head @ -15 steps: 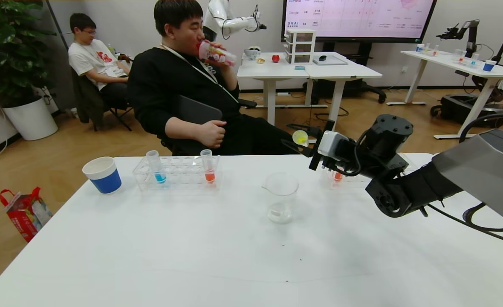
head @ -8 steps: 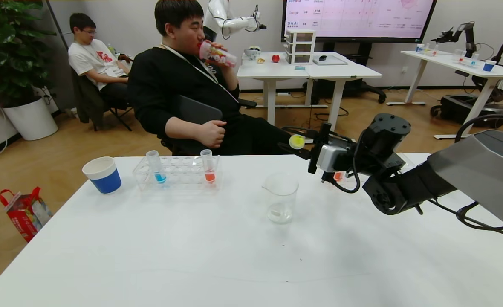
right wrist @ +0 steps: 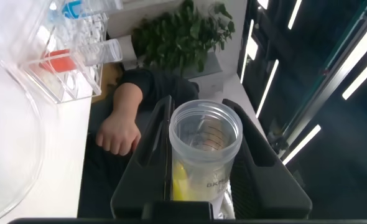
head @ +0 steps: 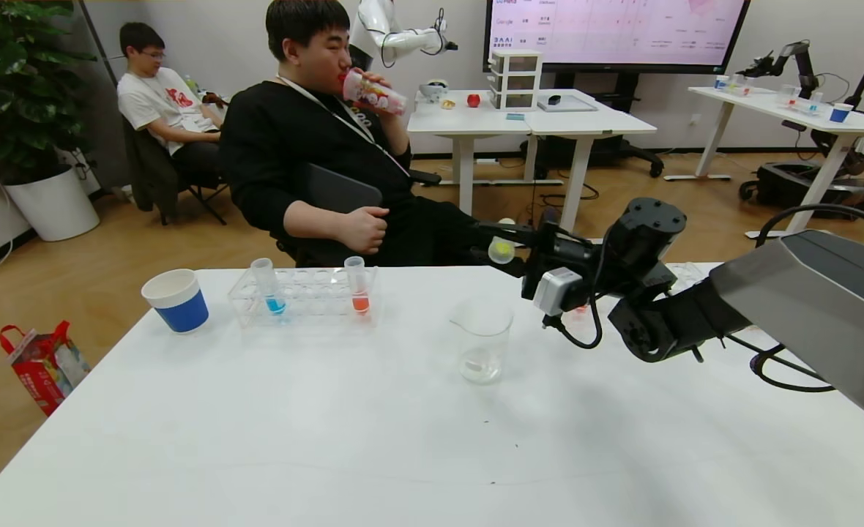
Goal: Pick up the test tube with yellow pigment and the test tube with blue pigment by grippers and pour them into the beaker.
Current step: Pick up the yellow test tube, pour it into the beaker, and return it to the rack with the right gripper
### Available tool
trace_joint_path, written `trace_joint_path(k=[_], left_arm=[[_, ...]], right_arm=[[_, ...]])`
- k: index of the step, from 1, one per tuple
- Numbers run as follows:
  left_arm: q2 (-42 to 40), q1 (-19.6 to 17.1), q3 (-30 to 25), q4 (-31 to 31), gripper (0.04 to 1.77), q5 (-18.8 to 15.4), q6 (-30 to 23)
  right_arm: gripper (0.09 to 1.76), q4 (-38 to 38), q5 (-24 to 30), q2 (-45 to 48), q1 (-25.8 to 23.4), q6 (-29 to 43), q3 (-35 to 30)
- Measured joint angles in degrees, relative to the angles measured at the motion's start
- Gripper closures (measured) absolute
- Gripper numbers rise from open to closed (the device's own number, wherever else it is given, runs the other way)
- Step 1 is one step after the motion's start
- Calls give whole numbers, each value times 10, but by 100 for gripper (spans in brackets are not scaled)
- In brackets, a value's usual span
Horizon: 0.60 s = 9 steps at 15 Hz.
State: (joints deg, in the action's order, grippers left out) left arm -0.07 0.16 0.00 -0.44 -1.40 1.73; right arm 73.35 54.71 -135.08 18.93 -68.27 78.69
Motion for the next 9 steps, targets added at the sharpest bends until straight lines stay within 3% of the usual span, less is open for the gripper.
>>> trace_joint_path(k=[9], left_arm=[[0, 0, 0, 0, 6, 0, 0]], right_arm=[[133, -1, 16, -18, 15, -87, -6]])
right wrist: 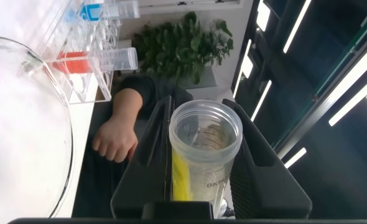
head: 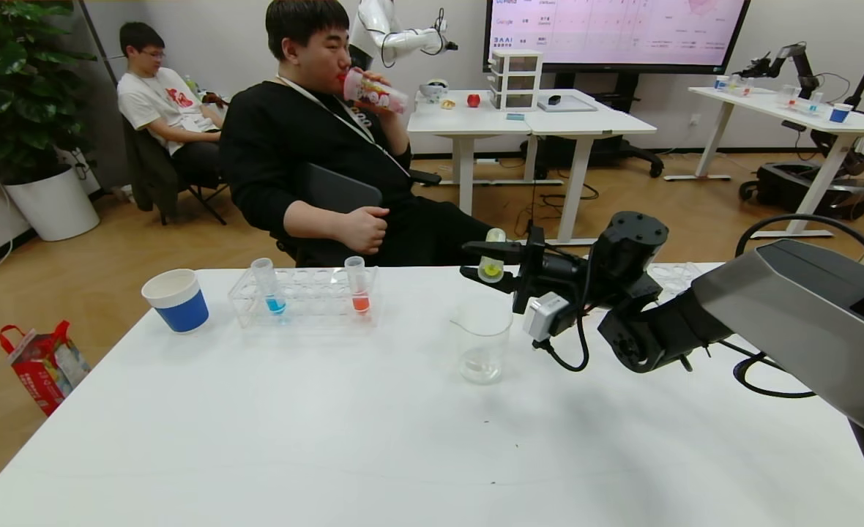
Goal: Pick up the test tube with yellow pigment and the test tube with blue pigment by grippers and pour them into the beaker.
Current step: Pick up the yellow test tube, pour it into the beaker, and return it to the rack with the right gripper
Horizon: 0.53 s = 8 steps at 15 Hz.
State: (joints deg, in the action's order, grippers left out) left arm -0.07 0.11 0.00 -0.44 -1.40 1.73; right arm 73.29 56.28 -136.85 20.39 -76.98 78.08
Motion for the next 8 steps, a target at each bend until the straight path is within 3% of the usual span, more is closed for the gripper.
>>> trace_joint_path(k=[8], left_arm=[[0, 0, 0, 0, 6, 0, 0]], right_arm=[[133, -4, 10, -12, 0, -51, 6]])
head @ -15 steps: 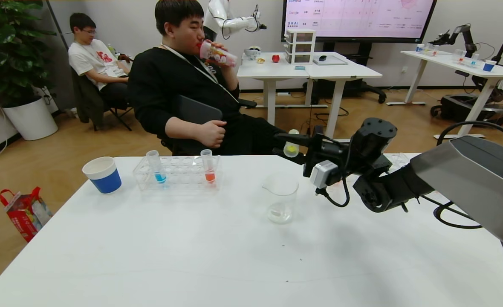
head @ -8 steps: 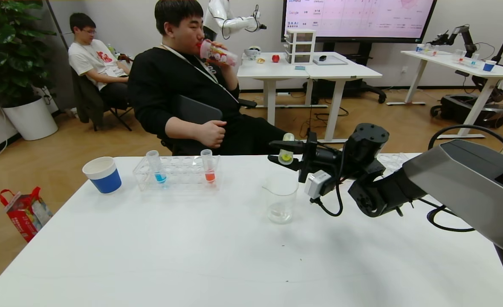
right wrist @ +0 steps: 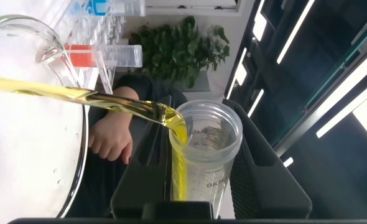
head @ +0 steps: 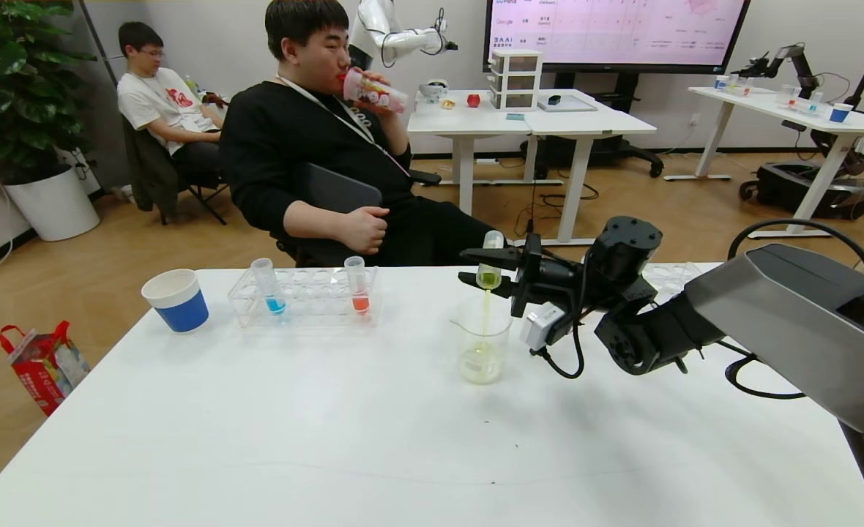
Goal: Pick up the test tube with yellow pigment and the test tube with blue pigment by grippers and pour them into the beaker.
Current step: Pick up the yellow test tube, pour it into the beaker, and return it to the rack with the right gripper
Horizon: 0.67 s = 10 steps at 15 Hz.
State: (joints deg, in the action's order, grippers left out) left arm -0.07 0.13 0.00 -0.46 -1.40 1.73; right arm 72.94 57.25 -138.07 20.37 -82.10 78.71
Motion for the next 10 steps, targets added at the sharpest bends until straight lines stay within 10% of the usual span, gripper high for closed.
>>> trace_joint_path(k=[10], left_arm=[[0, 0, 0, 0, 6, 0, 0]], right_arm=[[133, -1, 8, -3, -2, -74, 3]])
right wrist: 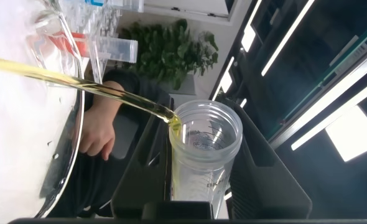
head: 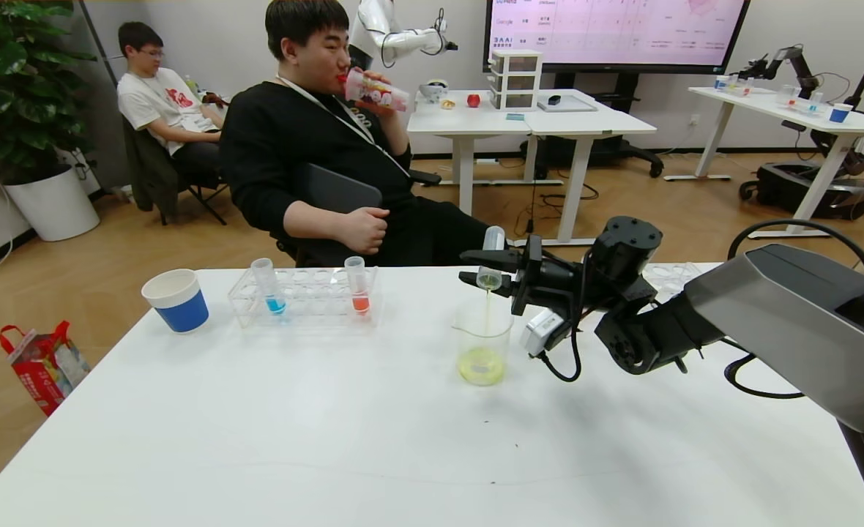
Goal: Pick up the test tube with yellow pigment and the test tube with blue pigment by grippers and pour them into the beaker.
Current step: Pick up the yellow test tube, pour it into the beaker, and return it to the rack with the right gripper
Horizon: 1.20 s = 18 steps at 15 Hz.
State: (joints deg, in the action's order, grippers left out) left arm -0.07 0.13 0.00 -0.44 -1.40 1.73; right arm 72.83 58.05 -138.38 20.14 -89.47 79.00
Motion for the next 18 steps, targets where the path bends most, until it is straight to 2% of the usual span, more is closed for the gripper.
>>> trace_joint_path(k=[5, 10, 12, 18], left_arm=[[0, 0, 0, 0, 6, 0, 0], [0, 0, 0, 0, 6, 0, 0], [0, 0, 0, 0, 6, 0, 0], [0, 0, 0, 0, 6, 0, 0]], right_arm=[[133, -1, 10, 0, -3, -54, 0], [133, -3, 5, 1, -5, -45, -1], [133, -3, -5, 10, -7, 10, 4], [133, 10, -71, 60, -27, 245, 47]])
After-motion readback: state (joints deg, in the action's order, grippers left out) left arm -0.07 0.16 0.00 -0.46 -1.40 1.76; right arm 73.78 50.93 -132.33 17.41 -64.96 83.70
